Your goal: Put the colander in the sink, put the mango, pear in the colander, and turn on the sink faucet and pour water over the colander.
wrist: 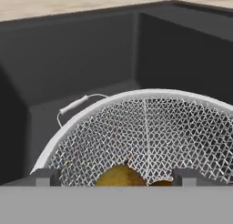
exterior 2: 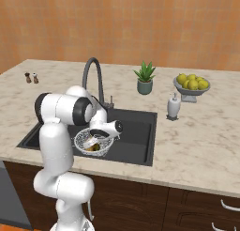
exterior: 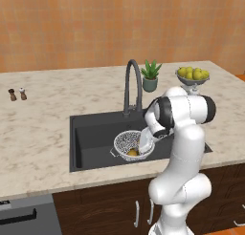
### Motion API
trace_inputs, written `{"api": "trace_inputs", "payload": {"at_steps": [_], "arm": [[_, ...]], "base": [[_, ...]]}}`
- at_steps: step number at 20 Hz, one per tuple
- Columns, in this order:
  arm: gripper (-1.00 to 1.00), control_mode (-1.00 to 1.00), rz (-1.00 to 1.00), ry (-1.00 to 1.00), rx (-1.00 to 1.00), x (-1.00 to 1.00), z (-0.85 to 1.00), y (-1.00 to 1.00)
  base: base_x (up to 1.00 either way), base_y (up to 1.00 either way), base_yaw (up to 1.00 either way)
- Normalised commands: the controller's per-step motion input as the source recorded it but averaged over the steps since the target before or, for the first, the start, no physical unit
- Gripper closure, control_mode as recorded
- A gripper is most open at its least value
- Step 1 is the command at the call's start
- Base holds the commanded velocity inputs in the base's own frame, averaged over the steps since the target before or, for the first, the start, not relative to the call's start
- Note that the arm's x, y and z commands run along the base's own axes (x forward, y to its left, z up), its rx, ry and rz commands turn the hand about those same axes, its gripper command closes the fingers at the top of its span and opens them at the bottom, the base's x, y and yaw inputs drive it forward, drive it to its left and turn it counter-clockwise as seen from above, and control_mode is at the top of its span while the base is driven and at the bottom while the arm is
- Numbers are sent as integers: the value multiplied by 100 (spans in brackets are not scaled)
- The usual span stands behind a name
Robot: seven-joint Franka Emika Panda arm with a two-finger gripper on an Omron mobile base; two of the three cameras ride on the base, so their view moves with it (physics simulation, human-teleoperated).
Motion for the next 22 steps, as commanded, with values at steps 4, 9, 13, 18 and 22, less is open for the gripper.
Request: {"api": "trace_inputs", "payload": {"at_steps": [4,9,13,18,22], "arm": [[-100,-100,0,-6,0,-10,19,1],[-100,-100,-1,-18,5,-21,67,-12],[-100,-100,-1,-14,22,-6,72,-47],[-100,-100,0,-14,25,-13,54,-73],[-100,-100,-5,-15,21,-6,53,-56]], "base": [[0,0,0],[0,0,0],[0,0,0],[0,0,0],[0,0,0]]}}
